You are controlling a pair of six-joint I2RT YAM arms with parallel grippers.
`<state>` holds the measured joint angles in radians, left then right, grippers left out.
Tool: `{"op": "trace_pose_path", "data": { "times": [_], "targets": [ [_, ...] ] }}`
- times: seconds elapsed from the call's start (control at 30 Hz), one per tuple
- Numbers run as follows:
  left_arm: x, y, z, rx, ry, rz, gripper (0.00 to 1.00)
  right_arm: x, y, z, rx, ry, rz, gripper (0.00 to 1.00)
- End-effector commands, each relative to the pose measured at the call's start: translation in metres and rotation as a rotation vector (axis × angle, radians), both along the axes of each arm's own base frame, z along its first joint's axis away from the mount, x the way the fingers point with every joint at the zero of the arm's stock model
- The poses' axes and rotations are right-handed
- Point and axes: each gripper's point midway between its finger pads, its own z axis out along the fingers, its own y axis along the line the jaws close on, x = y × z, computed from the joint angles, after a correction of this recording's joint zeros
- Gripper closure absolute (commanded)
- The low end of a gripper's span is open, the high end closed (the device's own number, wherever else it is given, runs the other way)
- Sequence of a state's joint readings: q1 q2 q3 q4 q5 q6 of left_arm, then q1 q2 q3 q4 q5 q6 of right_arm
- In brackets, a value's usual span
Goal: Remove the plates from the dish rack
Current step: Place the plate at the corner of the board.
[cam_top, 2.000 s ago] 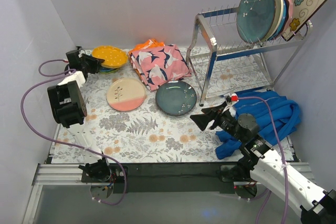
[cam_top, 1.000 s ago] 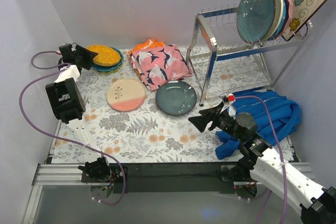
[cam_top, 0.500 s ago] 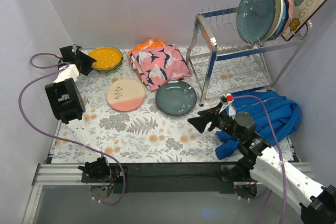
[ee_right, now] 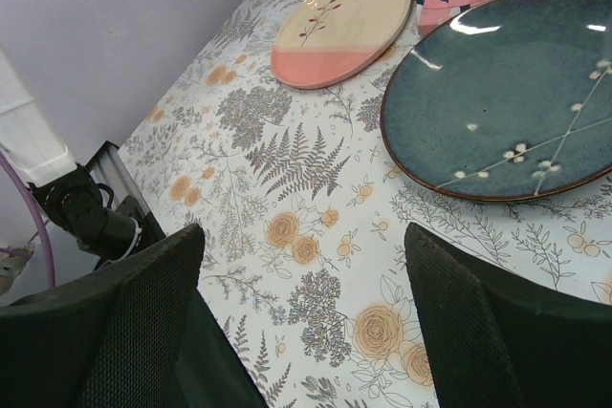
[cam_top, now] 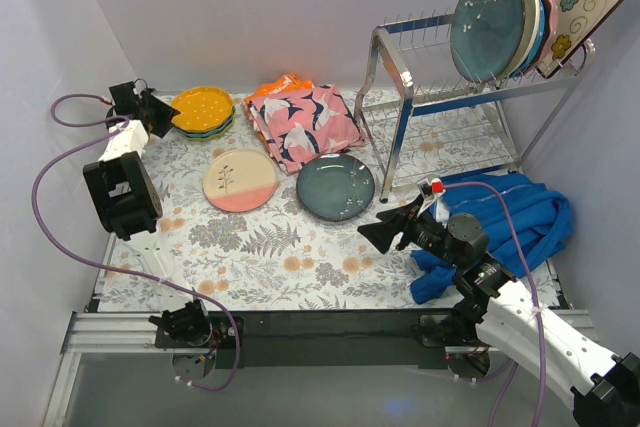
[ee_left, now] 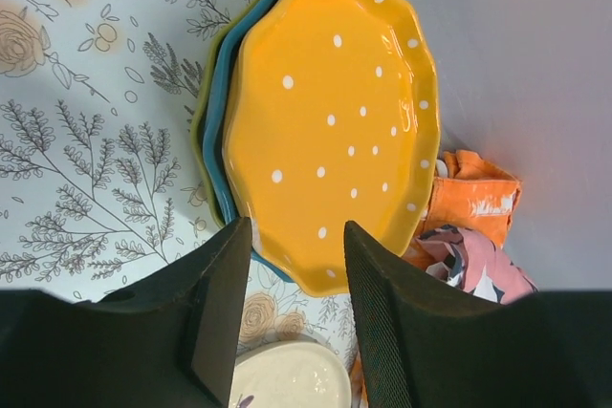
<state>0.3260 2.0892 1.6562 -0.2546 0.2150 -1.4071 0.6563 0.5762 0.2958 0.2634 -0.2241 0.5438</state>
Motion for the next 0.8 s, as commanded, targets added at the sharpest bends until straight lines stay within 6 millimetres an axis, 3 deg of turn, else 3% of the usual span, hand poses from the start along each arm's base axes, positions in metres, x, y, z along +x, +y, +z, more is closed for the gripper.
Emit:
{"op": "trace_pose_path", "data": {
  "times": [0.0,0.27,0.43,0.57,0.6,0.63,0.7,0.77],
  "targets": [
    [0.003,-0.010,0.005,-0.011,-0.038,-0.069,0.59,0.001,0.004,0.024,0.035,-0.072,0.016,0.11],
    [-0.001,-0.010,-0.021,-0.023,-0.002,-0.059,0.58,-0.001,0.005,0.025,0.037,-0.076,0.027,0.11],
    [-0.001,-0.010,-0.008,-0.014,-0.020,-0.061,0.58,-0.001,0.004,0.026,0.039,-0.081,0.028,0.12],
    [-0.004,-0.010,0.024,-0.004,-0.058,-0.049,0.57,-0.001,0.005,0.026,0.038,-0.080,0.030,0.12],
    [-0.007,-0.013,0.046,-0.004,-0.093,-0.048,0.57,-0.001,0.004,0.026,0.038,-0.080,0.028,0.12],
    [-0.010,-0.018,0.050,-0.014,-0.100,-0.056,0.57,0.000,0.004,0.026,0.037,-0.078,0.025,0.12],
    [-0.016,-0.032,0.081,-0.017,-0.154,-0.089,0.57,0.000,0.004,0.026,0.035,-0.081,0.026,0.12],
    [-0.023,-0.063,0.099,-0.073,-0.200,-0.192,0.53,0.001,0.004,0.023,0.027,-0.076,0.018,0.12]
  ]
}}
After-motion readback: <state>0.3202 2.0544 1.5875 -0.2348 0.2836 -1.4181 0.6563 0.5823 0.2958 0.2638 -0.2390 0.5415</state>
